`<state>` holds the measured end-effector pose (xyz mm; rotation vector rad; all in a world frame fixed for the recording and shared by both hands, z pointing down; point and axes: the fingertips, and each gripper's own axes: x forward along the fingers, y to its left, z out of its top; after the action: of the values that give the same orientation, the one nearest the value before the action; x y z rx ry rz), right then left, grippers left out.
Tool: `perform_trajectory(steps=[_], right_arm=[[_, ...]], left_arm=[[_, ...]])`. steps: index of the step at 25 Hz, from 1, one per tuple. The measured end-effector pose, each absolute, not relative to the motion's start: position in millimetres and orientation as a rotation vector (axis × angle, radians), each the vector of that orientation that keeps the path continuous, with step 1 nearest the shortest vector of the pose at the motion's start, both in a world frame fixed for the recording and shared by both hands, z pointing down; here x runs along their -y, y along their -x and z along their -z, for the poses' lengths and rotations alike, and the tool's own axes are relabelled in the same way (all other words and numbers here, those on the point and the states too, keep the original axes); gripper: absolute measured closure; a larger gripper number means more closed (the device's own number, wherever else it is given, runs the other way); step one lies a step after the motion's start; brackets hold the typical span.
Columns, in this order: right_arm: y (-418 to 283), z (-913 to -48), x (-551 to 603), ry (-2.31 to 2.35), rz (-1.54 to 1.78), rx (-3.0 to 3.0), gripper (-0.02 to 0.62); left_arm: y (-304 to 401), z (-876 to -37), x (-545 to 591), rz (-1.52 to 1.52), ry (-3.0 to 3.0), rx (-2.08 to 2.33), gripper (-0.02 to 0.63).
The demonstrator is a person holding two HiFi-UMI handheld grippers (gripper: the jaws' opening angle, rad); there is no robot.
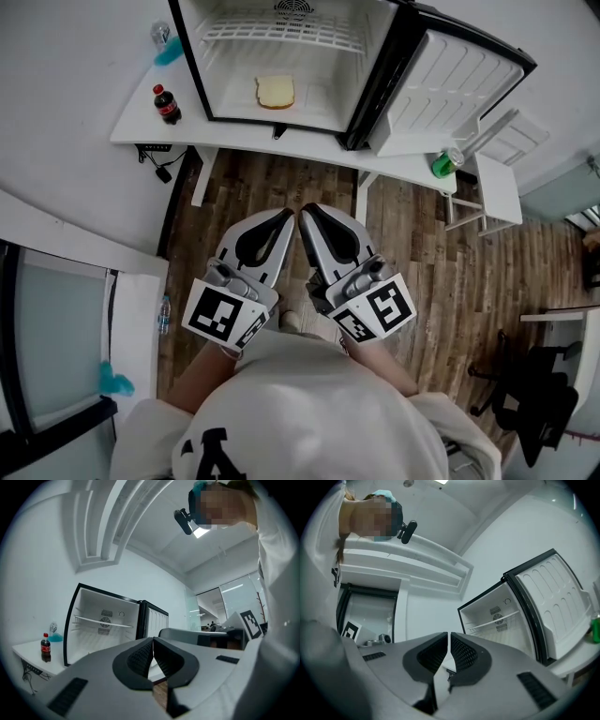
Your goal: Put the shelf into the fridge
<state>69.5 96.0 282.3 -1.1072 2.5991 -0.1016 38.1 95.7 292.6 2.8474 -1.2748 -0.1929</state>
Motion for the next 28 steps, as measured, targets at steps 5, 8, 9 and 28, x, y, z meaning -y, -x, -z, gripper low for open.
perform_trajectory(steps=[5, 8, 9, 28], right_arm=[[-53.6, -292.8, -109.1, 1.047, 0.145, -2.632, 0.556], [-48.2, -296.5, -114.1, 1.031, 0.157, -2.649, 0.557], [-48.1, -295.9, -114.9, 1.032, 0.154, -2.649, 0.556], [27.8, -283.3, -203.2, 1.177, 0.1, -2.574, 0.557]], left_arm=[[-22.8, -303.5, -109.7, 0.188, -2.797, 1.331, 0.6], [-20.2, -308.3, -112.5, 0.203, -2.779, 1.322, 0.6], [-20.2, -308.0, -113.0, 0.212, -2.779, 1.316, 0.6], [67.9, -289.4, -199.1, 0.191, -2.899, 1.224, 0.6]])
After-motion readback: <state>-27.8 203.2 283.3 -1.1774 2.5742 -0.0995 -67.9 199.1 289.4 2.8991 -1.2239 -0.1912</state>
